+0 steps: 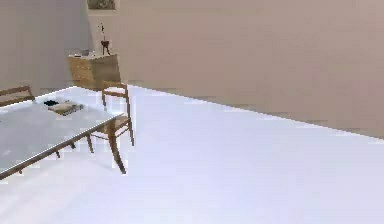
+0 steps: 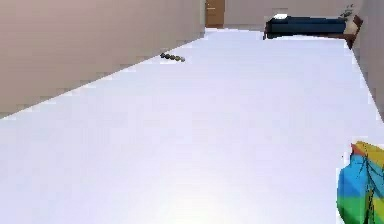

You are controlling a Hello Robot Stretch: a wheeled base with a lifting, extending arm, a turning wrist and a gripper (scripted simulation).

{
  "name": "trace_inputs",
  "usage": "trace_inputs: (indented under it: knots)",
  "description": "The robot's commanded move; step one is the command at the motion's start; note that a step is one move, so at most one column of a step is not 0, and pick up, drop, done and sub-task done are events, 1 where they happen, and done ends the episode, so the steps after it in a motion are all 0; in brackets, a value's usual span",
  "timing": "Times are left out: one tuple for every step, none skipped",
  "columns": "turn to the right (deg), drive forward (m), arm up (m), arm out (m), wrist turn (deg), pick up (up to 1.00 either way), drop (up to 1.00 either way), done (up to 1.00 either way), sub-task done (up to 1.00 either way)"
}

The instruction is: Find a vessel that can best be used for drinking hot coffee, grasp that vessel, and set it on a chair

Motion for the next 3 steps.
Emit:
trace_inputs:
  knots:
    - [45.0, 0.00, 0.00, 0.00, 0.0, 0.00, 0.00, 0.00, 0.00]
    - [45.0, 0.00, 0.00, 0.00, 0.0, 0.00, 0.00, 0.00, 0.00]
    - [9.0, 0.00, 0.00, 0.00, 0.0, 0.00, 0.00, 0.00, 0.00]
